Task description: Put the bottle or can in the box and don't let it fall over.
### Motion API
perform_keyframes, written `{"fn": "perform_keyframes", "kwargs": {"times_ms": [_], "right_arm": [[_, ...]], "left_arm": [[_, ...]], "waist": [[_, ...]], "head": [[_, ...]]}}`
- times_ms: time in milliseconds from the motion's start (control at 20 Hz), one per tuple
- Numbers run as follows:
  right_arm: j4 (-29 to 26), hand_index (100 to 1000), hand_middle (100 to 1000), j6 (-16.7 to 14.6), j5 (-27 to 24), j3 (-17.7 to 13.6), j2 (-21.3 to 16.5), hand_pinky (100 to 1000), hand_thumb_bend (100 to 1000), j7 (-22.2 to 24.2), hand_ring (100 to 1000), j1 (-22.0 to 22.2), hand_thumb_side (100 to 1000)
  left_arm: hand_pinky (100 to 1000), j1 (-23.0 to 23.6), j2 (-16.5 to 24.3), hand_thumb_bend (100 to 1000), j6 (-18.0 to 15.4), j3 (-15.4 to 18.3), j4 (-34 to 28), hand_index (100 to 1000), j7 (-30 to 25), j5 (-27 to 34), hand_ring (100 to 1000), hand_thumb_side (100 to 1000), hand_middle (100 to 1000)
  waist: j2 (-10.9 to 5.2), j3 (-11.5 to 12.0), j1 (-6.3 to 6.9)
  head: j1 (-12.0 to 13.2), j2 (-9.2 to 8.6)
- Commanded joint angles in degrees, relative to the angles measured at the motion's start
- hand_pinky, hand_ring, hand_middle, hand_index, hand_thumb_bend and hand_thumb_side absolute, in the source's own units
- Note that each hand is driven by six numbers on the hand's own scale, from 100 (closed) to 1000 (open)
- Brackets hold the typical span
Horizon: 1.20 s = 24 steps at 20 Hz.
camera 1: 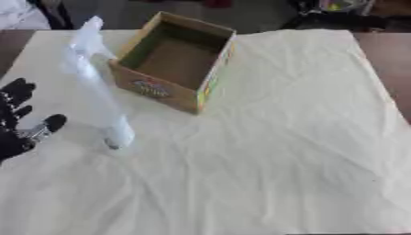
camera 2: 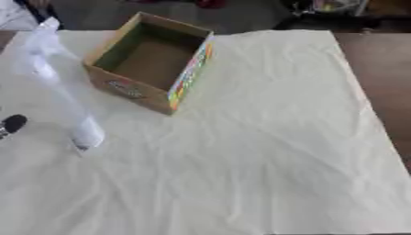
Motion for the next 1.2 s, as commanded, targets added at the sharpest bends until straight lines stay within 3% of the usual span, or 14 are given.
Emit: {"fn": "perform_keyframes", "kwargs": {"times_ms": [50,1200], "right_arm": [[-1.1,758,959,0.1,-0.3,-0.2,-1.1,941,100,0.1,1000,-0.6,528],[-1.1,757,960,0.5,-0.3,0.2,-0.7,941,100,0.4,1000,-0.8,525]], "left_arm": [[1000,-1.2,1.2,694,0.5,-0.5,-0.2,819,-1.0,1.0,1000,199,1000],[1000,-5.5,0.6,718,1.5,-4.0,1.2,826,-8.9,3.5,1000,218,1000]], "waist": [[-0.80,-0.1,0.11],[-0.51,-0.5,0.12]], "head": [[0.3,-0.62],[0.7,-1.27]]}}
